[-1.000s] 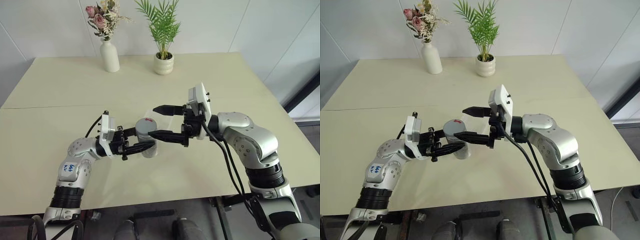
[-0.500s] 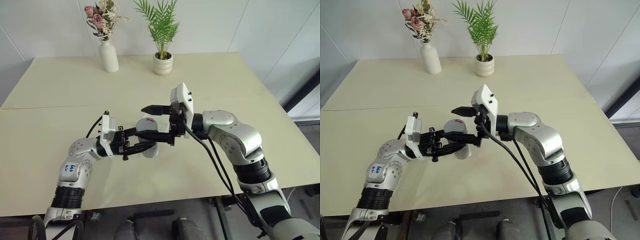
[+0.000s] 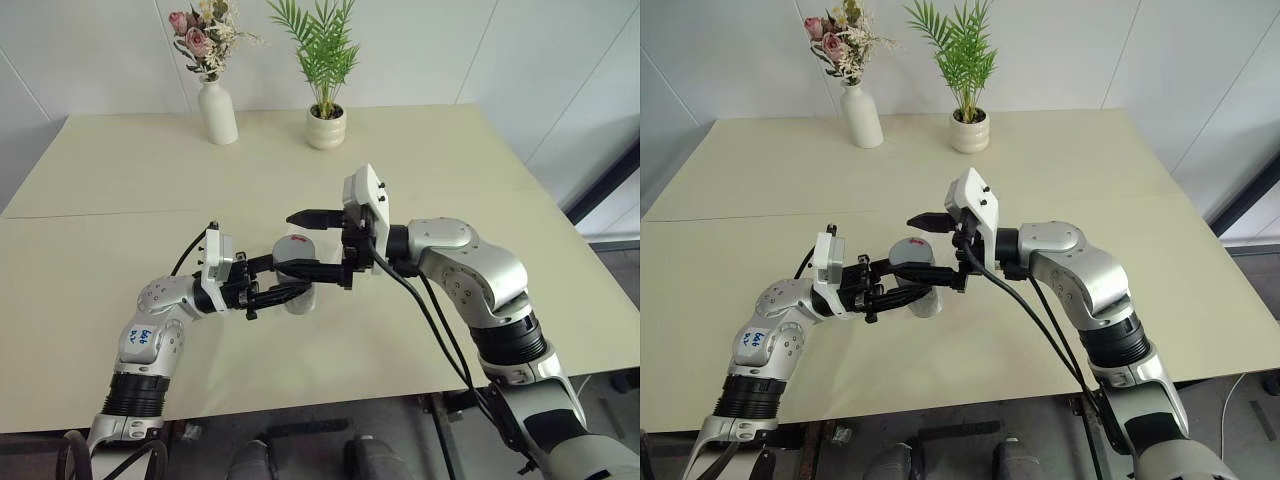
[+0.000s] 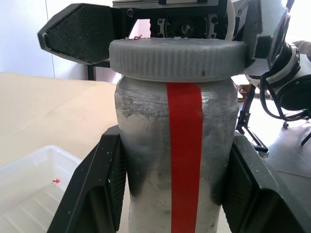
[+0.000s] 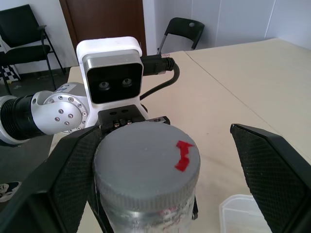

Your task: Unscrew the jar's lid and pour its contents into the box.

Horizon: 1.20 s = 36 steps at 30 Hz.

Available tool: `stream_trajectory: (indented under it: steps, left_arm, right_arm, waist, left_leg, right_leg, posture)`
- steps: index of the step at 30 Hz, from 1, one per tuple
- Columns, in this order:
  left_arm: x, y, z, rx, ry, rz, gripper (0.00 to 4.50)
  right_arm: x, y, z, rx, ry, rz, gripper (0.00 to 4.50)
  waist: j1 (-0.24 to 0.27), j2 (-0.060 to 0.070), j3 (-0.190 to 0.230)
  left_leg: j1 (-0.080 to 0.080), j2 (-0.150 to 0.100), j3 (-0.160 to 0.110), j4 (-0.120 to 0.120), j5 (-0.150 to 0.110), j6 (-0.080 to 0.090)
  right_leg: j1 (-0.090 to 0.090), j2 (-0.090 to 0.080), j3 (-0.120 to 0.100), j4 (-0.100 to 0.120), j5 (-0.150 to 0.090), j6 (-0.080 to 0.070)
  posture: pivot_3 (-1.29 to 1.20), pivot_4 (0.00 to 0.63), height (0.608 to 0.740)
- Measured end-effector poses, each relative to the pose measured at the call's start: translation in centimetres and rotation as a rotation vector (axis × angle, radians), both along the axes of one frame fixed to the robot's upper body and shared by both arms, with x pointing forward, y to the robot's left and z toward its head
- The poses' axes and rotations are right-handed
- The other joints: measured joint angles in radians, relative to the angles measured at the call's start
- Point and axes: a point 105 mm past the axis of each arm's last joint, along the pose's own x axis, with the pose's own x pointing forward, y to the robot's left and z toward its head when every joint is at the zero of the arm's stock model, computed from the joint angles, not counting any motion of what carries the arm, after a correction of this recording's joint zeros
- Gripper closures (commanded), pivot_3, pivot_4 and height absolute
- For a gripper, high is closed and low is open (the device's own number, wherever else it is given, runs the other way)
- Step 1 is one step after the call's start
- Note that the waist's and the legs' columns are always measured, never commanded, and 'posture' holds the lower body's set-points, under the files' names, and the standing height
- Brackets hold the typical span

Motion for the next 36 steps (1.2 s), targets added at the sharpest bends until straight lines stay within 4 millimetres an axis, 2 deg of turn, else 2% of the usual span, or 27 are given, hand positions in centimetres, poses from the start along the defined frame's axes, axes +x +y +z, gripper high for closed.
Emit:
stream_trajectory:
  steps: [11,15,23,31,34,36]
  left_arm:
    - [0.1,0.2,-0.1,0.002,0.007,0.015,2.35]
    - [-0.1,0.3,-0.4,0.005,0.014,0.007,2.35]
    - [-0.2,0.2,-0.4,0.006,0.011,0.004,2.35]
    - [-0.2,0.2,-0.4,0.006,0.011,0.003,2.35]
    - [-0.2,0.2,-0.4,0.006,0.010,0.003,2.35]
    - [-0.2,0.2,-0.3,0.006,0.010,0.003,2.35]
  right_arm:
    - [0.1,-1.7,0.3,-0.010,0.002,0.000,0.04]
    - [1.5,-3.4,0.7,0.006,0.010,-0.084,0.04]
    - [1.8,-4.0,0.6,0.000,0.018,-0.092,0.04]
    - [2.4,-6.1,1.0,-0.003,0.017,-0.135,0.04]
    - [2.2,-6.5,1.7,0.032,0.023,-0.128,0.04]
    - [1.4,-5.9,2.2,0.056,0.025,-0.086,0.04]
  waist:
    - [0.000,0.000,0.000]
    - [0.001,0.000,0.000]
    - [0.000,0.000,0.000]
    - [0.000,0.000,0.000]
    - [-0.001,0.000,0.000]
    - [-0.002,0.000,0.000]
  left_leg:
    - [0.000,0.000,0.000,0.000,0.000,0.000]
    - [0.000,0.000,0.000,0.000,0.000,0.000]
    - [0.000,0.000,0.000,-0.001,0.000,0.000]
    - [0.000,0.000,0.000,0.000,0.000,0.000]
    - [0.000,0.000,0.000,-0.001,0.000,0.000]
    - [0.000,0.000,0.000,-0.001,0.000,0.000]
  right_leg:
    - [0.000,0.000,0.000,0.000,0.000,0.000]
    - [0.000,0.000,0.000,0.000,0.000,0.000]
    - [0.000,0.000,0.000,0.000,0.000,0.000]
    - [0.000,0.000,0.000,0.000,0.000,0.000]
    - [0.000,0.000,0.000,0.000,0.000,0.000]
    - [0.000,0.000,0.001,0.000,0.000,0.000]
  posture:
    - [0.00,0.150,0.740]
    - [0.00,0.150,0.740]
    - [0.00,0.150,0.740]
    - [0.00,0.150,0.740]
    - [0.00,0.150,0.740]
    - [0.00,0.150,0.740]
